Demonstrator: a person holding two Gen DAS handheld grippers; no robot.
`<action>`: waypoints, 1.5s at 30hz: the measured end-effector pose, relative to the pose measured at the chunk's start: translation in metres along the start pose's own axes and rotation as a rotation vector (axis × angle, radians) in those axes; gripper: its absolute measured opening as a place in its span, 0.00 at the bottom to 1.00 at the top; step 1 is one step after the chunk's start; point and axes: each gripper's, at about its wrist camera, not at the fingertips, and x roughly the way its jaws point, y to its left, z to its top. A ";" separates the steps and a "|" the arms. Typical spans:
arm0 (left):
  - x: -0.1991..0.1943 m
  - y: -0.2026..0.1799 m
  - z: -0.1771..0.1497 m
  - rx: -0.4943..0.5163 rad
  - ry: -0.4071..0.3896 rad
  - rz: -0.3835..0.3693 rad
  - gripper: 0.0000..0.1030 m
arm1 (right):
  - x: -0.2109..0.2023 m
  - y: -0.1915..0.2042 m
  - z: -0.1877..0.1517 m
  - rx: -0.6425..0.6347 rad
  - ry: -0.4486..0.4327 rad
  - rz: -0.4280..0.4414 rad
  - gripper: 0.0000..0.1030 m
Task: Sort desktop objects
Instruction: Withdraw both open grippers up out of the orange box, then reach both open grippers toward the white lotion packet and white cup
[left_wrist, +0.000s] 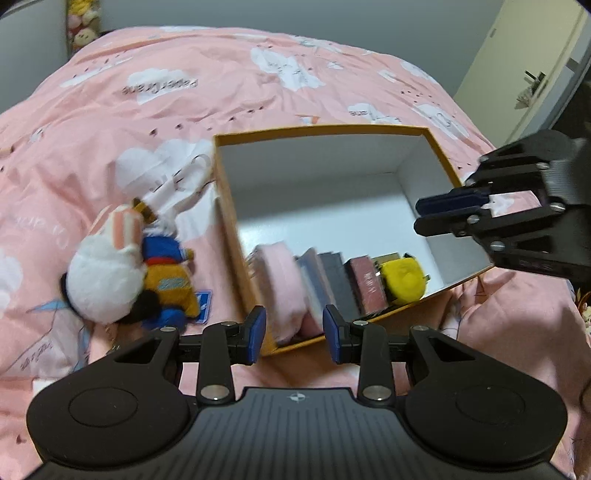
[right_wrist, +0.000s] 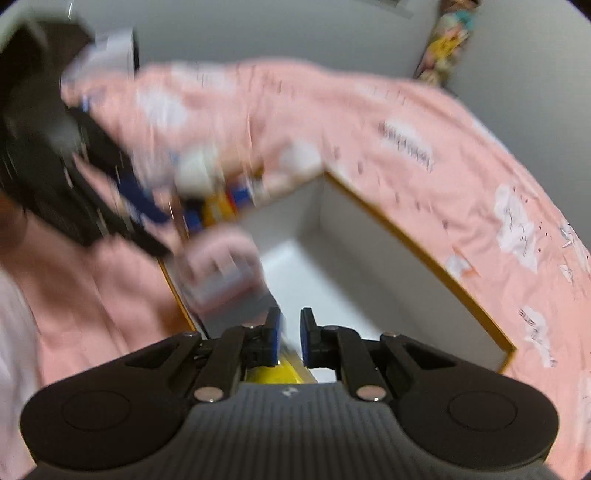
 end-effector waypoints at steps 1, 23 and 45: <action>-0.002 0.004 -0.002 -0.010 0.005 0.002 0.37 | -0.002 0.007 0.004 0.024 -0.036 0.006 0.13; -0.048 0.107 -0.048 -0.271 -0.036 0.126 0.37 | 0.090 0.128 0.043 0.320 -0.118 -0.081 0.31; -0.010 0.136 0.000 -0.203 -0.037 0.212 0.50 | 0.152 0.106 0.081 0.237 -0.013 -0.103 0.32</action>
